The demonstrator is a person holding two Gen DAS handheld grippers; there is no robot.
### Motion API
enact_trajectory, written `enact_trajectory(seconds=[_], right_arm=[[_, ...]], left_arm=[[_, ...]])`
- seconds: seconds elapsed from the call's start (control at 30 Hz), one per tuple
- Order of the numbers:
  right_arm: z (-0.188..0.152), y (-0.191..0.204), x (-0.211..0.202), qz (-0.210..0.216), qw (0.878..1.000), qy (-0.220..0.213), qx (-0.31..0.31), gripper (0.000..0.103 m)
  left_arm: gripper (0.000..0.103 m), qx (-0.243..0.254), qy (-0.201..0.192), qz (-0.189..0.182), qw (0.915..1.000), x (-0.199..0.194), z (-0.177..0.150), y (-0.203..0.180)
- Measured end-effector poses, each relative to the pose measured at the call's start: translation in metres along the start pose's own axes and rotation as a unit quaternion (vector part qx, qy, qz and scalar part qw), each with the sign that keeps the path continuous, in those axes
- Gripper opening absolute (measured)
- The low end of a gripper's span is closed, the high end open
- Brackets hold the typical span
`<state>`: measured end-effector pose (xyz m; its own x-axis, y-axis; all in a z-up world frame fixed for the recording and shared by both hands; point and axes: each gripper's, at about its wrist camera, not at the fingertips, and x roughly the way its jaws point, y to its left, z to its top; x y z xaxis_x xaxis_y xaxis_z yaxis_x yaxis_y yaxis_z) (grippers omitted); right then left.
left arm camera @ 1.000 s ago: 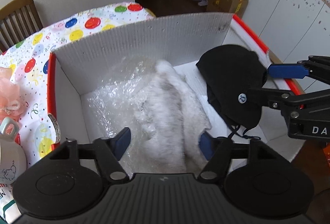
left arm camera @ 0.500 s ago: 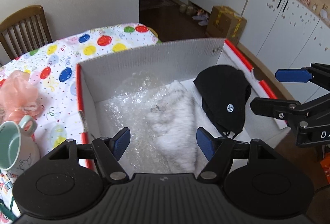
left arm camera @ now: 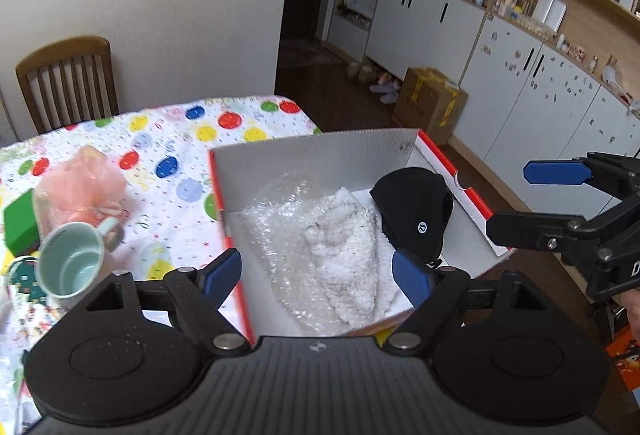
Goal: Organize soft objects
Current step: 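Withdraw both tools from the shoebox toward the table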
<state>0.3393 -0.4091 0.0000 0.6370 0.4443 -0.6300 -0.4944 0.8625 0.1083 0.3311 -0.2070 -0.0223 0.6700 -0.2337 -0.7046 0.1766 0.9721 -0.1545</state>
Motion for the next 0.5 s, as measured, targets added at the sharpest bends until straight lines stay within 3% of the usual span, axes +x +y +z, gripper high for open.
enact_trajectory(seconds=[0.23, 0.33, 0.5], right_arm=[[0.003, 0.04, -0.012, 0.025, 0.999, -0.026, -0.006, 0.103], [0.002, 0.059, -0.012, 0.033, 0.999, -0.027, -0.013, 0.103], [-0.003, 0.094, -0.006, 0.05, 0.998, -0.019, -0.023, 0.103]], left_arm=[[0.091, -0.003, -0.026, 0.002, 0.9997, -0.039, -0.018, 0.026], [0.1, -0.004, -0.033, 0.008, 0.9994, -0.054, -0.027, 0.042], [0.102, -0.014, -0.046, 0.01, 0.9988, -0.076, -0.04, 0.071]])
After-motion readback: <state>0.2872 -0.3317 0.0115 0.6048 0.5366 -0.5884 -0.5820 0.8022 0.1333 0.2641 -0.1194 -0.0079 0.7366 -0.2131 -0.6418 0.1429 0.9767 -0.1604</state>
